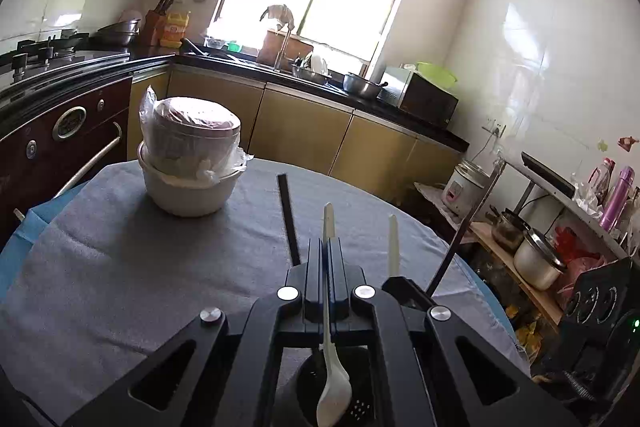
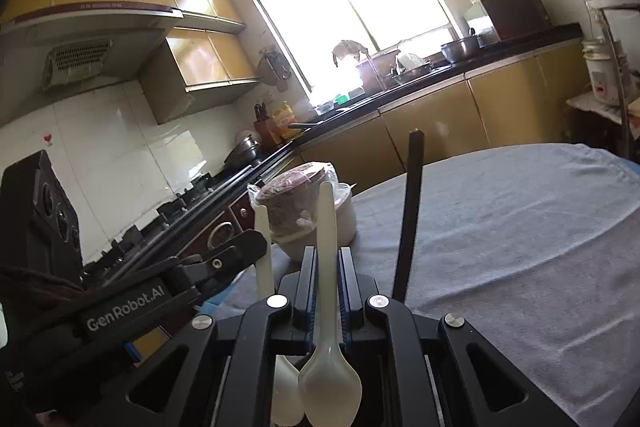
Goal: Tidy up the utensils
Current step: 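Carry both white spoons over the black holder cup and release them inside, then move both open tools back down to the chopsticks on the cloth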
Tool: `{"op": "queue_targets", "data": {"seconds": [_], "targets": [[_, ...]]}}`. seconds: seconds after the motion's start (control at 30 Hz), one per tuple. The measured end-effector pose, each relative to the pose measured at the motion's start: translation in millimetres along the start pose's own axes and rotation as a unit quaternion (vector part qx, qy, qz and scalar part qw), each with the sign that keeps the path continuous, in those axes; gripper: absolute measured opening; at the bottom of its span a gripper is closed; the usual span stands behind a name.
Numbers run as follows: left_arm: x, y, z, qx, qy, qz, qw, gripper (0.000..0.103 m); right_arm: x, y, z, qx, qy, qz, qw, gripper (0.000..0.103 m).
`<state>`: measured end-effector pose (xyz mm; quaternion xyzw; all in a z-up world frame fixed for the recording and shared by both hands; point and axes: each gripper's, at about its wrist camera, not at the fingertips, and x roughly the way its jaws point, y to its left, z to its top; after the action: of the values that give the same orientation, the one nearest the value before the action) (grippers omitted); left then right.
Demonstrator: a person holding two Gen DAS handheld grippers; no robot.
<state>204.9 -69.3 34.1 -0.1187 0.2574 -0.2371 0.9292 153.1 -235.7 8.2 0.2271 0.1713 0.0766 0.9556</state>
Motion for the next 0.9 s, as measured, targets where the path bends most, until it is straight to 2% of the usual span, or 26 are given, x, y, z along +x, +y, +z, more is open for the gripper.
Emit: {"op": "queue_targets", "data": {"seconds": [0.27,0.37,0.5,0.53,0.6,0.67,0.77,0.8,0.9], "targets": [[-14.6,12.6,-7.2,-0.008,0.018,-0.005,0.9998,0.002,-5.7,-3.9,-4.4,-0.002,0.013,-0.004,1.0,0.012],[-32.2,18.3,-7.7,-0.011,0.01,-0.003,0.9999,0.002,-7.9,-4.8,-3.8,0.001,0.022,-0.004,1.0,0.012],[-65.9,30.4,-12.9,0.0,0.003,0.016,0.9999,0.004,-34.2,-6.8,-4.3,-0.002,0.015,0.004,1.0,0.012],[-75.6,35.0,-17.9,0.004,0.01,0.028,0.9995,0.007,-41.5,-7.4,-4.8,-0.001,0.015,0.004,1.0,0.012],[-86.3,42.7,-29.5,0.008,0.036,0.049,0.9981,0.043,-58.8,-12.4,-8.9,0.011,0.026,0.005,1.0,0.014],[-96.4,48.9,-44.4,0.015,0.057,0.065,0.9961,0.061,-76.6,-21.0,-17.4,0.026,0.045,0.006,0.999,0.019],[-106.8,56.3,-68.8,0.031,0.087,0.094,0.9913,0.063,-98.5,-31.6,-32.1,0.037,0.068,-0.011,0.997,0.026],[-109.2,58.6,-79.7,0.04,0.104,0.109,0.9877,0.063,-106.1,-37.5,-39.8,0.044,0.085,-0.02,0.995,0.032],[-116.4,65.6,-106.5,0.038,0.139,0.115,0.9828,0.063,-120.8,-52.0,-56.6,0.066,0.113,-0.04,0.991,0.036]]}}
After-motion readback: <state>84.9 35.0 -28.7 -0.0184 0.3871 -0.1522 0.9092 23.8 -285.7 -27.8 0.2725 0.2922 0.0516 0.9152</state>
